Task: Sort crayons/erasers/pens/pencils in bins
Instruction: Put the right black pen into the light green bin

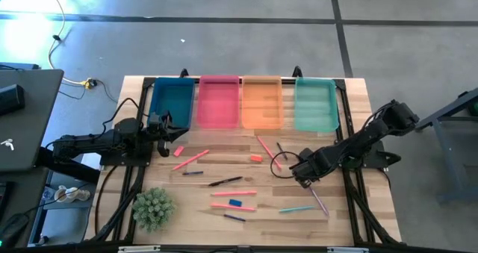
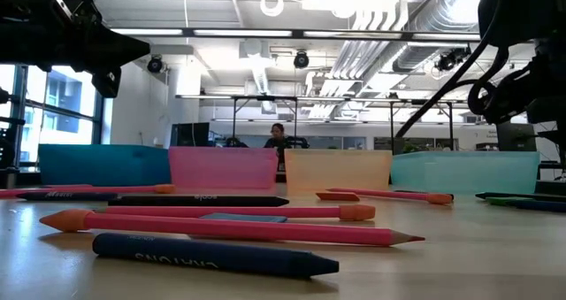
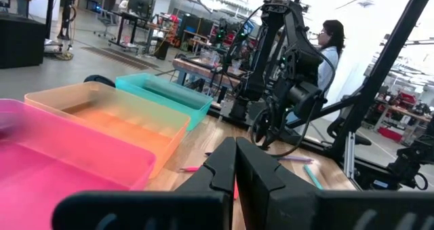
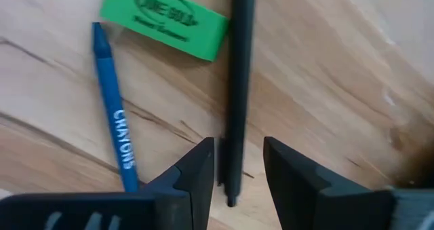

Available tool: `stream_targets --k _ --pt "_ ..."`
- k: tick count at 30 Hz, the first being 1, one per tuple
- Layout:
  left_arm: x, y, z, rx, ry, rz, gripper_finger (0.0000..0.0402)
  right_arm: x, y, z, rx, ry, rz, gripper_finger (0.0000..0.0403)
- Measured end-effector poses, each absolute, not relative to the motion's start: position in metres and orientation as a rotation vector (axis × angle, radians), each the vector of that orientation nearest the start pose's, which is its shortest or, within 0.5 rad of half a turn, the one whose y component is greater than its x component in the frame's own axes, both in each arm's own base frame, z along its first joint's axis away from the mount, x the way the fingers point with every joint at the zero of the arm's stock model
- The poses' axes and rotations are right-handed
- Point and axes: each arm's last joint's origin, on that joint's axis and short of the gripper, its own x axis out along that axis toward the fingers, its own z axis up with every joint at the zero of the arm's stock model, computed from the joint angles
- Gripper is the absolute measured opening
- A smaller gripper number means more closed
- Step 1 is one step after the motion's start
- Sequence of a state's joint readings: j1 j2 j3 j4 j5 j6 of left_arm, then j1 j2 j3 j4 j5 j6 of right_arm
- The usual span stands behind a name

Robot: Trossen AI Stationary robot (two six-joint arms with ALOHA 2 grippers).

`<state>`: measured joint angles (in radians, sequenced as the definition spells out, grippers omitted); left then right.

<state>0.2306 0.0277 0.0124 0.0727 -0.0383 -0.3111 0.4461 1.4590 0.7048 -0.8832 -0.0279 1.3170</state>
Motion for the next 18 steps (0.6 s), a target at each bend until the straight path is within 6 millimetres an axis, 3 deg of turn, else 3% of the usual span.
stream_targets --k 18 --pt "0.0957 0.0236 0.1725 -0.304 -0.098 0.258 0.0 0.1839 0.0888 0.1453 0.663 1.521 -0.714 0.0119"
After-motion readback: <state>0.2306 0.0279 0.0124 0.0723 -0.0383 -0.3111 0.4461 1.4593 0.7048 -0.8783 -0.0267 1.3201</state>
